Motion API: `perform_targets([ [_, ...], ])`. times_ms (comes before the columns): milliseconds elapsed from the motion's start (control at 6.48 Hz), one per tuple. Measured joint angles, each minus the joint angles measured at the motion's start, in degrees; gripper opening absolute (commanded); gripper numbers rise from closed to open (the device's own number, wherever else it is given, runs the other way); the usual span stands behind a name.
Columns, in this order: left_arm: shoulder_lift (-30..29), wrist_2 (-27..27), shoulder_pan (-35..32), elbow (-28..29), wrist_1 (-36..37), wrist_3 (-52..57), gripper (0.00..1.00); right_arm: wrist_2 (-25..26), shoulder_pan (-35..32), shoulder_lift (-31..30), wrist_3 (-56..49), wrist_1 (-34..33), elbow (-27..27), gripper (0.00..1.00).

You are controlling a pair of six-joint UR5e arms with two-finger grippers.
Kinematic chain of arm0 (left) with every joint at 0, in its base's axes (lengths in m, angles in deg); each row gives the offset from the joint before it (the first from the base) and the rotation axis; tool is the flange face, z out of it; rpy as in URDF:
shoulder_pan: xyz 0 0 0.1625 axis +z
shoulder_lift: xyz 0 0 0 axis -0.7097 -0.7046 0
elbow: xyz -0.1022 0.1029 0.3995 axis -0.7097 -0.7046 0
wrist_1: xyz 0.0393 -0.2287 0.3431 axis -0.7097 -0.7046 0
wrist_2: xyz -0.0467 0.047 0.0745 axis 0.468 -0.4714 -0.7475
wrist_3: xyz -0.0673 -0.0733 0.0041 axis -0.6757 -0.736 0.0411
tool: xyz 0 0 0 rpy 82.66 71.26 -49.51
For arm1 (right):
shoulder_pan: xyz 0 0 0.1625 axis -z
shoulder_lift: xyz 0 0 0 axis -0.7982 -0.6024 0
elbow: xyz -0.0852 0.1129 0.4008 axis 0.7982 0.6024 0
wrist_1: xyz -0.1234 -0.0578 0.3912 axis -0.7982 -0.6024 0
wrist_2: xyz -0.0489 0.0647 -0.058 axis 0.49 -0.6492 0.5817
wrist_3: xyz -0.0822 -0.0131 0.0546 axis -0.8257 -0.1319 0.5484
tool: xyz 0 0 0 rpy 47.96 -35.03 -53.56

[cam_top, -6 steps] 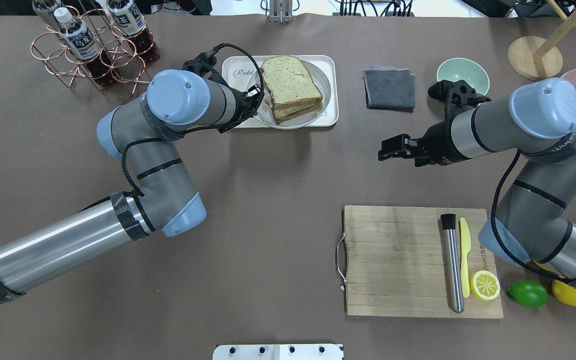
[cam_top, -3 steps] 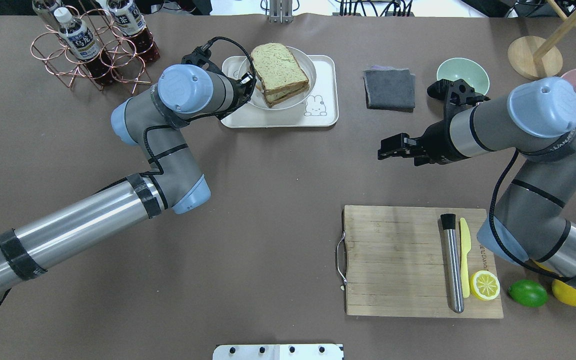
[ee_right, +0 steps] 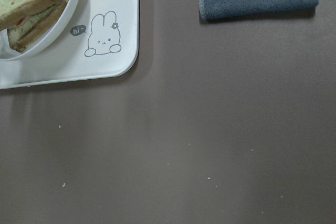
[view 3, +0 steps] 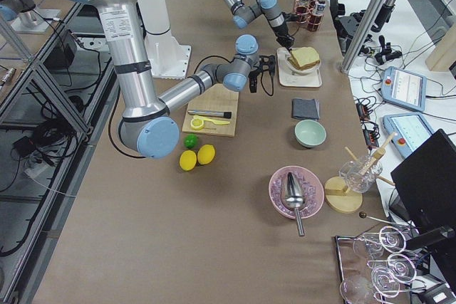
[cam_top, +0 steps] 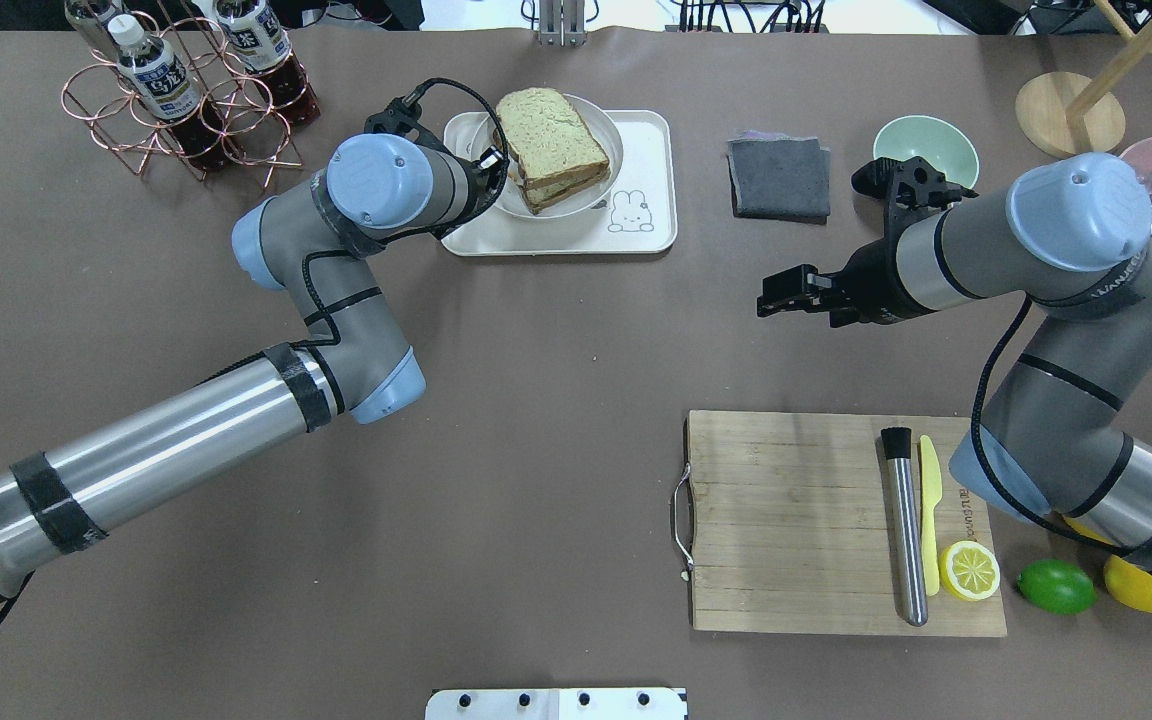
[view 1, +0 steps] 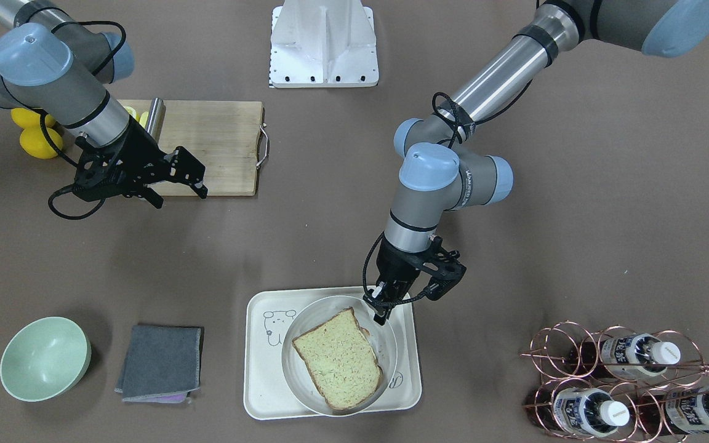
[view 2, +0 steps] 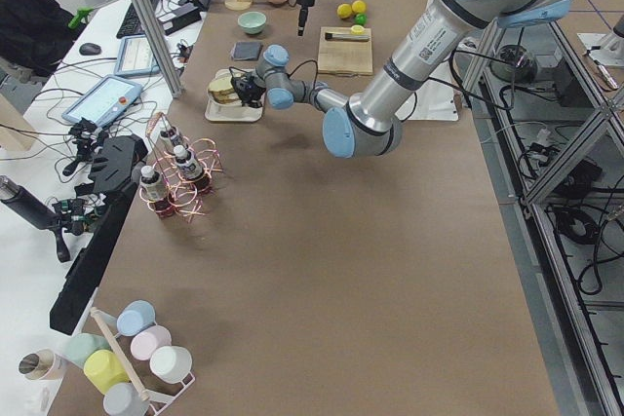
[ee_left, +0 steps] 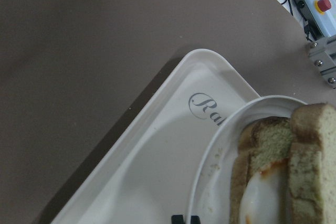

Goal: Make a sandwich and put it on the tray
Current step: 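Carry the plate with the left gripper onto the rabbit-print tray, then open the left gripper and draw it back while the right gripper withdraws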

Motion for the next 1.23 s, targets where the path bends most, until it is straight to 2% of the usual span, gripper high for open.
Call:
perform_targets([
  [309,-0.02,-0.18,0.53,-0.19,0.02,0.5,0.45,-0.07,-0.4,0.44,-0.35,-0.04,0.5,0.99],
  [463,0.02,-0.24,0.66,-0.24,0.06,0.62,0.54,-0.05,-0.53,0.54,-0.6,-0.01,0.71,0.99],
  [926,0.07,0.38,-0.21,-0.96,0.1,1.66,0.54,-0.2,-1.19,0.92,-0.83,-0.14,1.07,0.99],
  [1080,0.24,1.74,-1.27,-2.16,0.22,2.16,0.67,-0.34,-1.54,1.09,-0.84,-0.21,1.11,0.99],
  [1234,0.46,3.96,-2.65,-3.65,0.48,2.73,0.98,-0.9,-2.02,1.38,-0.84,-0.37,1.13,0.99],
])
